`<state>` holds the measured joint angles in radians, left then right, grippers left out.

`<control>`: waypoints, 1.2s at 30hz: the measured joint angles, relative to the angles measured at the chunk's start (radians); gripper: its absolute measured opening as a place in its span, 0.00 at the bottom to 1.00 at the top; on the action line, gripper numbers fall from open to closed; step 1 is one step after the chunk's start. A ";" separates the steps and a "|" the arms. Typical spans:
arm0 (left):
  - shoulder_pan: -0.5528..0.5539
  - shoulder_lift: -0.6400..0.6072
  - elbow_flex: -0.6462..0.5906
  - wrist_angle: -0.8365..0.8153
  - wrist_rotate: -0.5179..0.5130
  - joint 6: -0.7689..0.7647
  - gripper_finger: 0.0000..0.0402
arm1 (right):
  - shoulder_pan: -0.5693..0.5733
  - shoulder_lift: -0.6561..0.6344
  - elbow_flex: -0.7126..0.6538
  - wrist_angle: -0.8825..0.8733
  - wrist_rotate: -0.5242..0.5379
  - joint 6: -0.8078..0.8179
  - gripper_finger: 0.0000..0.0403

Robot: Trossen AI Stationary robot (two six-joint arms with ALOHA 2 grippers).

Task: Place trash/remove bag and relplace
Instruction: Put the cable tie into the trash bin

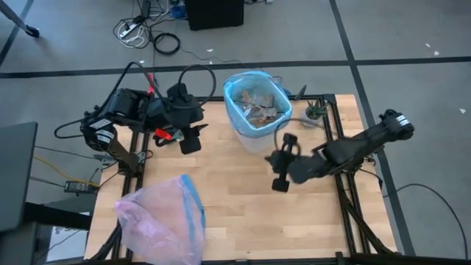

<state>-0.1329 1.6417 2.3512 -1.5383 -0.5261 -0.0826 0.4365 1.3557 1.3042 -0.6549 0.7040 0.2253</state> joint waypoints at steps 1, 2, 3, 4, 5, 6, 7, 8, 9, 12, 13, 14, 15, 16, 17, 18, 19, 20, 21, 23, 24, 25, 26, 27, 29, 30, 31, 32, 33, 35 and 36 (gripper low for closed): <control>0.000 0.000 0.000 0.011 0.000 0.000 0.53 | -0.001 -0.010 0.031 0.010 0.036 -0.044 0.00; 0.000 0.000 0.000 0.019 0.000 0.000 0.53 | -0.006 -0.021 0.060 0.022 0.070 -0.091 0.00; 0.000 0.000 0.000 0.030 0.000 0.000 0.53 | -0.013 -0.031 0.087 0.026 0.101 -0.137 0.00; 0.000 0.000 0.000 0.045 -0.001 0.000 0.53 | -0.026 -0.038 0.111 0.027 0.128 -0.180 0.00; 0.000 0.000 0.000 0.058 -0.001 0.000 0.53 | -0.041 -0.043 0.129 0.026 0.151 -0.227 0.00; 0.000 0.000 0.000 0.070 -0.002 0.000 0.53 | -0.061 -0.046 0.142 0.027 0.171 -0.274 0.00; 0.000 0.000 0.000 0.085 -0.002 0.000 0.53 | -0.083 -0.049 0.152 0.030 0.188 -0.317 0.00; 0.000 0.000 0.000 0.105 -0.003 0.000 0.53 | -0.108 -0.051 0.156 0.037 0.205 -0.357 0.00; 0.000 0.000 0.000 0.124 -0.004 0.000 0.53 | -0.139 -0.054 0.159 0.052 0.216 -0.393 0.00; 0.000 0.000 0.000 0.169 -0.003 -0.001 0.53 | -0.237 -0.057 0.161 0.110 0.219 -0.470 0.00; 0.000 0.001 0.000 0.184 -0.003 -0.001 0.53 | -0.271 -0.052 0.161 0.123 0.217 -0.487 0.00; 0.000 0.001 0.000 0.197 -0.003 -0.002 0.53 | -0.303 -0.049 0.161 0.137 0.215 -0.504 0.00; 0.000 0.002 0.000 0.207 -0.003 -0.003 0.53 | -0.333 -0.047 0.161 0.145 0.209 -0.520 0.00; 0.000 0.002 0.000 0.220 -0.003 -0.004 0.53 | -0.363 -0.047 0.161 0.149 0.197 -0.529 0.00; 0.000 0.004 0.000 0.232 -0.003 -0.004 0.53 | -0.393 -0.047 0.161 0.157 0.182 -0.529 0.00; 0.000 0.010 0.000 0.245 -0.004 -0.005 0.53 | -0.417 -0.047 0.161 0.163 0.170 -0.520 0.00; 0.000 0.013 0.000 0.252 -0.003 -0.004 0.53 | -0.437 -0.047 0.161 0.164 0.163 -0.507 0.00; 0.000 0.017 0.000 0.253 -0.003 -0.005 0.53 | -0.450 -0.048 0.161 0.161 0.163 -0.492 0.00; 0.000 0.027 0.000 0.253 -0.004 -0.004 0.53 | -0.457 -0.050 0.161 0.159 0.163 -0.479 0.00; -0.001 0.038 -0.001 0.241 -0.022 -0.004 0.53 | -0.455 -0.061 0.161 0.159 0.167 -0.473 0.00; -0.001 0.049 -0.001 0.229 -0.041 -0.004 0.53 | -0.450 -0.067 0.161 0.148 0.182 -0.478 0.00; 0.000 0.057 -0.001 0.225 -0.062 -0.004 0.53 | -0.445 -0.070 0.162 0.134 0.204 -0.494 0.00; 0.000 0.060 -0.001 0.215 -0.090 -0.004 0.53 | -0.438 -0.073 0.162 0.112 0.235 -0.519 0.00; 0.000 0.067 -0.001 0.197 -0.114 -0.003 0.53 | -0.430 -0.074 0.162 0.077 0.274 -0.545 0.00; 0.004 0.077 -0.001 0.201 -0.163 0.002 0.53 | -0.422 -0.074 0.162 0.001 0.347 -0.586 0.00; 0.007 0.078 -0.001 0.201 -0.179 0.011 0.53 | -0.418 -0.074 0.162 -0.036 0.376 -0.594 0.00; 0.011 0.078 -0.001 0.203 -0.194 0.025 0.53 | -0.415 -0.074 0.162 -0.076 0.399 -0.596 0.00; 0.016 0.078 -0.001 0.214 -0.213 0.034 0.53 | -0.411 -0.075 0.162 -0.121 0.414 -0.593 0.00; 0.021 0.078 -0.001 0.225 -0.234 0.050 0.53 | -0.406 -0.075 0.162 -0.160 0.424 -0.587 0.00; 0.038 0.077 -0.001 0.246 -0.256 0.086 0.53 | -0.396 -0.072 0.162 -0.219 0.450 -0.586 0.00; 0.049 0.077 -0.001 0.259 -0.259 0.110 0.53 | -0.392 -0.070 0.162 -0.243 0.467 -0.592 0.00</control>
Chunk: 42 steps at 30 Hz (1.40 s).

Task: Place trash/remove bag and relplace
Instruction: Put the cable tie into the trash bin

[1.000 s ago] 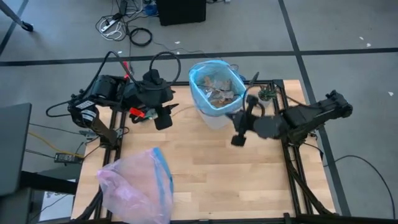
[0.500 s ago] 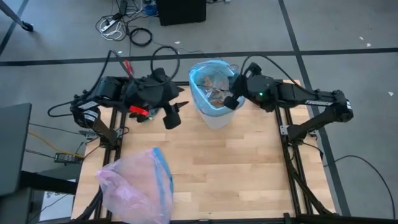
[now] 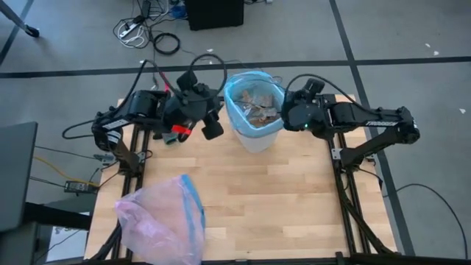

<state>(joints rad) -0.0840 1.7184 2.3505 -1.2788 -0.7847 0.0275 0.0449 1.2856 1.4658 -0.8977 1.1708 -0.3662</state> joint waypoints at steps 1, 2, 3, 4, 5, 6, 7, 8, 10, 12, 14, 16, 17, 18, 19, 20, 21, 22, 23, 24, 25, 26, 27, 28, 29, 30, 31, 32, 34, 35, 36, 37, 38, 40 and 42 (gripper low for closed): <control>0.010 0.000 0.000 0.014 0.000 0.018 0.53 | 0.003 0.001 0.000 -0.026 0.018 -0.010 0.00; 0.020 0.000 0.000 0.027 0.000 0.027 0.53 | 0.006 0.003 0.000 -0.062 0.040 -0.026 0.00; 0.030 0.000 0.000 0.039 0.001 0.035 0.53 | 0.007 0.004 0.000 -0.103 0.073 -0.048 0.00; 0.038 0.000 0.000 0.048 0.004 0.041 0.53 | 0.007 0.005 0.000 -0.145 0.119 -0.069 0.00; 0.043 0.000 0.000 0.057 0.013 0.044 0.53 | 0.007 0.005 0.000 -0.183 0.168 -0.084 0.00; 0.046 0.000 0.000 0.060 0.021 0.044 0.53 | 0.007 0.002 0.000 -0.217 0.211 -0.099 0.00; 0.047 0.000 0.000 0.057 0.024 0.044 0.53 | 0.006 -0.002 0.000 -0.244 0.241 -0.118 0.00; 0.047 0.000 0.000 0.056 0.029 0.042 0.53 | 0.006 -0.007 0.000 -0.260 0.260 -0.138 0.00; 0.046 0.000 0.000 0.056 0.032 0.034 0.53 | 0.007 -0.018 0.000 -0.264 0.275 -0.195 0.00; 0.045 0.000 0.000 0.056 0.032 0.024 0.53 | 0.014 -0.021 0.000 -0.252 0.261 -0.260 0.00; 0.046 0.000 0.000 0.055 0.032 0.022 0.53 | 0.018 -0.018 0.000 -0.242 0.208 -0.332 0.00; 0.046 0.000 0.000 0.055 0.032 0.022 0.53 | 0.019 -0.012 0.000 -0.220 0.143 -0.403 0.00; 0.046 0.000 0.000 0.055 0.032 0.022 0.53 | 0.019 -0.007 0.000 -0.203 0.104 -0.439 0.00; 0.046 0.000 0.000 0.055 0.032 0.021 0.53 | 0.018 -0.001 0.000 -0.182 0.071 -0.474 0.00; 0.046 0.000 0.000 0.056 0.032 0.021 0.53 | 0.015 0.004 0.000 -0.153 0.046 -0.514 0.00; 0.046 0.000 0.000 0.056 0.033 0.020 0.53 | 0.012 0.008 0.000 -0.113 0.024 -0.558 0.00; 0.046 0.000 0.000 0.056 0.035 0.017 0.53 | 0.011 0.013 -0.001 -0.063 -0.001 -0.609 0.00; 0.046 0.000 0.000 0.057 0.035 0.016 0.53 | 0.009 0.016 0.000 -0.001 -0.030 -0.664 0.00; 0.046 0.000 0.000 0.057 0.035 0.014 0.53 | 0.006 0.018 -0.001 0.068 -0.062 -0.716 0.00; 0.045 0.000 0.000 0.058 0.035 0.013 0.53 | 0.004 0.022 -0.001 0.142 -0.099 -0.771 0.00; 0.044 0.000 0.000 0.058 0.035 0.011 0.53 | -0.001 0.025 -0.001 0.215 -0.133 -0.822 0.00; 0.044 0.000 0.000 0.058 0.038 0.003 0.53 | -0.008 0.027 -0.001 0.286 -0.167 -0.877 0.00; 0.044 0.000 0.000 0.057 0.046 -0.008 0.53 | -0.015 0.033 -0.001 0.351 -0.198 -0.930 0.00; 0.043 0.000 0.000 0.056 0.058 -0.017 0.53 | -0.026 0.037 0.000 0.406 -0.223 -0.972 0.00; 0.042 0.000 0.000 0.054 0.073 -0.031 0.53 | -0.039 0.039 0.000 0.449 -0.243 -0.999 0.00; 0.038 0.000 0.000 0.051 0.083 -0.037 0.53 | -0.055 0.041 0.000 0.472 -0.263 -1.012 0.00; 0.035 0.000 0.000 0.050 0.094 -0.041 0.53 | -0.072 0.047 0.000 0.483 -0.280 -1.014 0.00; 0.030 0.000 0.000 0.050 0.097 -0.046 0.53 | -0.088 0.051 0.000 0.487 -0.293 -1.005 0.00; 0.018 0.000 0.000 0.049 0.099 -0.058 0.53 | -0.117 0.060 -0.001 0.457 -0.314 -0.959 0.00; 0.014 0.000 0.000 0.048 0.099 -0.058 0.53 | -0.128 0.068 -0.001 0.444 -0.323 -0.930 0.00; 0.008 0.000 0.000 0.046 0.099 -0.059 0.53 | -0.134 0.071 -0.001 0.443 -0.340 -0.898 0.00; 0.005 0.000 0.000 0.046 0.099 -0.059 0.53 | -0.139 0.073 -0.001 0.431 -0.353 -0.869 0.00; 0.004 0.000 0.000 0.046 0.099 -0.058 0.53 | -0.142 0.074 -0.001 0.418 -0.365 -0.844 0.00; 0.005 0.000 0.000 0.055 0.099 -0.059 0.53 | -0.141 0.082 -0.001 0.427 -0.383 -0.804 0.00; 0.016 0.001 0.000 0.061 0.099 -0.047 0.53 | -0.139 0.087 -0.001 0.422 -0.390 -0.772 0.00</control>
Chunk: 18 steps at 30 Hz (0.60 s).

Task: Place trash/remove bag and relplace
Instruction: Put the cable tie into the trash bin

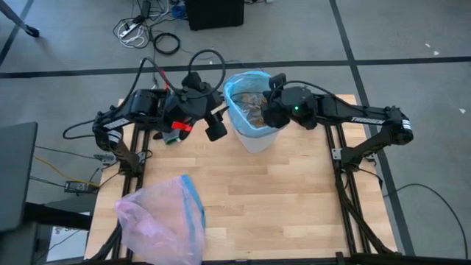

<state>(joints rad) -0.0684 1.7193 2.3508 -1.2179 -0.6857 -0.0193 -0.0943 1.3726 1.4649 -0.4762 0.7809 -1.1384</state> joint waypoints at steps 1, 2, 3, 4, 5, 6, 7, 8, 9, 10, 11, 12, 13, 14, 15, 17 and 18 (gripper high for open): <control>0.008 0.005 0.001 0.012 0.001 0.020 0.53 | 0.000 0.001 0.000 0.001 0.000 0.016 0.00; 0.017 0.007 0.001 0.025 0.008 0.045 0.53 | 0.001 0.002 0.000 0.006 -0.001 0.031 0.00; 0.026 0.010 0.001 0.031 0.021 0.073 0.53 | 0.001 0.002 0.000 0.008 -0.001 0.047 0.00; 0.035 0.022 0.001 0.039 0.030 0.103 0.53 | 0.001 0.003 0.000 0.008 -0.002 0.066 0.00; 0.043 0.030 0.002 0.055 0.049 0.136 0.53 | 0.000 0.004 0.000 0.007 -0.003 0.087 0.00; 0.053 0.037 0.001 0.057 0.074 0.176 0.54 | 0.001 0.005 0.000 0.007 -0.007 0.108 0.00; 0.063 0.049 0.001 0.048 0.091 0.220 0.54 | 0.000 0.005 0.000 0.007 -0.009 0.129 0.00; 0.073 0.061 0.001 0.050 0.103 0.265 0.55 | 0.000 0.004 0.000 0.009 -0.013 0.149 0.00; 0.084 0.071 0.001 0.051 0.105 0.308 0.55 | 0.000 0.002 0.000 0.010 -0.019 0.172 0.00; 0.095 0.086 0.001 0.049 0.105 0.342 0.56 | 0.000 0.001 0.000 0.009 -0.022 0.199 0.00; 0.107 0.096 0.001 0.050 0.104 0.372 0.57 | 0.000 0.000 0.000 0.011 -0.027 0.227 0.00; 0.120 0.108 0.001 0.050 0.103 0.398 0.58 | 0.000 0.000 0.000 0.012 -0.030 0.260 0.00; 0.133 0.123 0.001 0.057 0.099 0.421 0.58 | 0.000 0.000 0.000 0.010 -0.035 0.296 0.00; 0.146 0.133 0.001 0.069 0.096 0.441 0.59 | 0.000 0.000 0.000 0.012 -0.046 0.335 0.00; 0.158 0.145 0.001 0.077 0.096 0.458 0.59 | 0.000 0.000 0.000 0.011 -0.053 0.367 0.00; 0.180 0.167 0.001 0.093 0.096 0.481 0.59 | 0.000 -0.001 0.000 0.013 -0.072 0.423 0.00; 0.191 0.178 0.000 0.106 0.097 0.486 0.59 | 0.000 -0.001 0.001 0.015 -0.081 0.444 0.00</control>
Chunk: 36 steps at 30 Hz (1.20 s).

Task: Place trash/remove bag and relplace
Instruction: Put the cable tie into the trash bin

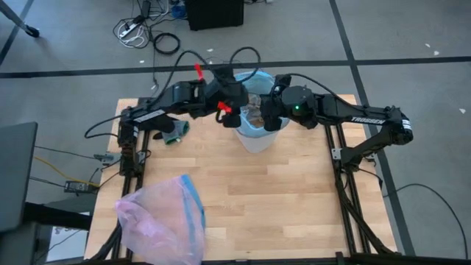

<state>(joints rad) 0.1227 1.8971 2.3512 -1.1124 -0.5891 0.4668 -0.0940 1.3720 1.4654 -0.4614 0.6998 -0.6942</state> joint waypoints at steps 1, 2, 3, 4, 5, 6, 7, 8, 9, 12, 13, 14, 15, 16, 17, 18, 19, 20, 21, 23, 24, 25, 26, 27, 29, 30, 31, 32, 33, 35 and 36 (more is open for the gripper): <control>0.011 0.009 0.000 0.010 0.002 0.002 0.59 | 0.000 0.000 0.000 0.001 -0.006 0.014 0.00; 0.023 0.016 0.000 0.010 0.010 0.005 0.59 | 0.000 0.000 0.000 0.005 -0.013 0.029 0.00; 0.032 0.025 0.000 0.009 0.016 0.007 0.60 | 0.000 0.000 0.000 0.008 -0.016 0.041 0.00; 0.042 0.030 0.000 0.009 0.025 0.008 0.60 | 0.000 0.000 0.000 0.010 -0.015 0.047 0.00; 0.051 0.038 0.000 0.003 0.034 0.009 0.60 | 0.000 0.000 0.000 0.015 -0.016 0.047 0.00; 0.058 0.046 0.000 0.003 0.040 0.009 0.60 | 0.000 0.000 0.000 0.017 -0.016 0.047 0.00; 0.065 0.051 0.000 -0.001 0.051 0.009 0.60 | 0.000 0.000 0.000 0.023 -0.015 0.047 0.00; 0.072 0.061 0.000 -0.008 0.058 0.010 0.59 | 0.000 0.000 0.000 0.029 -0.016 0.047 0.00; 0.079 0.067 0.000 -0.010 0.061 0.009 0.59 | 0.000 0.000 0.000 0.029 -0.016 0.047 0.00; 0.099 0.087 0.000 -0.026 0.070 -0.005 0.54 | 0.000 0.000 0.000 0.034 -0.016 0.049 0.00; 0.103 0.093 0.000 -0.025 0.070 -0.021 0.50 | 0.000 0.000 0.000 0.036 -0.016 0.052 0.00; 0.108 0.095 0.000 -0.027 0.070 -0.033 0.46 | 0.000 0.000 0.000 0.037 -0.016 0.057 0.00; 0.111 0.096 -0.001 -0.028 0.070 -0.046 0.40 | 0.000 0.000 0.000 0.037 -0.016 0.066 0.00; 0.113 0.096 -0.001 -0.027 0.070 -0.050 0.33 | -0.002 0.000 0.000 0.037 -0.017 0.073 0.00; 0.113 0.096 -0.001 -0.021 0.070 -0.054 0.26 | -0.002 0.000 0.000 0.036 -0.024 0.078 0.00; 0.113 0.095 -0.001 -0.015 0.070 -0.055 0.18 | -0.002 0.000 0.000 0.035 -0.032 0.085 0.00; 0.113 0.094 -0.001 -0.008 0.070 -0.056 0.10 | -0.002 0.000 0.000 0.035 -0.048 0.096 0.00; 0.113 0.094 -0.001 -0.001 0.070 -0.056 0.05 | -0.002 0.000 0.000 0.033 -0.063 0.105 0.00; 0.113 0.094 -0.001 0.003 0.070 -0.055 0.03 | -0.002 0.000 0.000 0.032 -0.075 0.115 0.00; 0.116 0.094 -0.001 0.002 0.070 -0.052 0.02 | -0.002 0.000 0.000 0.032 -0.099 0.139 0.00; 0.118 0.094 -0.001 -0.002 0.071 -0.052 0.01 | -0.002 0.000 0.000 0.032 -0.123 0.151 0.00; 0.119 0.097 0.000 -0.009 0.072 -0.052 0.01 | -0.002 0.000 0.000 0.031 -0.154 0.160 0.00; 0.120 0.101 0.001 -0.011 0.072 -0.052 0.01 | -0.002 0.000 0.001 0.028 -0.180 0.170 0.00; 0.122 0.104 0.001 -0.018 0.072 -0.052 0.01 | 0.001 0.000 0.001 0.023 -0.199 0.183 0.00; 0.127 0.109 0.000 -0.037 0.075 -0.052 0.01 | 0.012 0.000 0.001 0.015 -0.218 0.213 0.01; 0.130 0.114 0.000 -0.039 0.073 -0.052 0.01 | 0.015 0.000 0.001 0.014 -0.220 0.225 0.03; 0.133 0.116 0.000 -0.039 0.070 -0.052 0.01 | 0.019 0.000 0.001 0.011 -0.223 0.231 0.05; 0.136 0.117 0.000 -0.043 0.070 -0.052 0.01 | 0.021 -0.001 0.001 0.004 -0.217 0.237 0.07; 0.140 0.118 0.000 -0.052 0.070 -0.052 0.00 | 0.023 0.000 0.001 -0.004 -0.202 0.248 0.10; 0.145 0.128 0.000 -0.059 0.070 -0.052 0.00 | 0.022 -0.004 0.001 -0.025 -0.182 0.283 0.16; 0.147 0.131 0.000 -0.061 0.070 -0.052 0.00 | 0.022 -0.009 0.001 -0.045 -0.178 0.298 0.19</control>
<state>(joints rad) 0.2698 2.0279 2.3512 -1.1738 -0.5194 0.4145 -0.0719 1.3628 1.4662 -0.5066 0.5217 -0.3967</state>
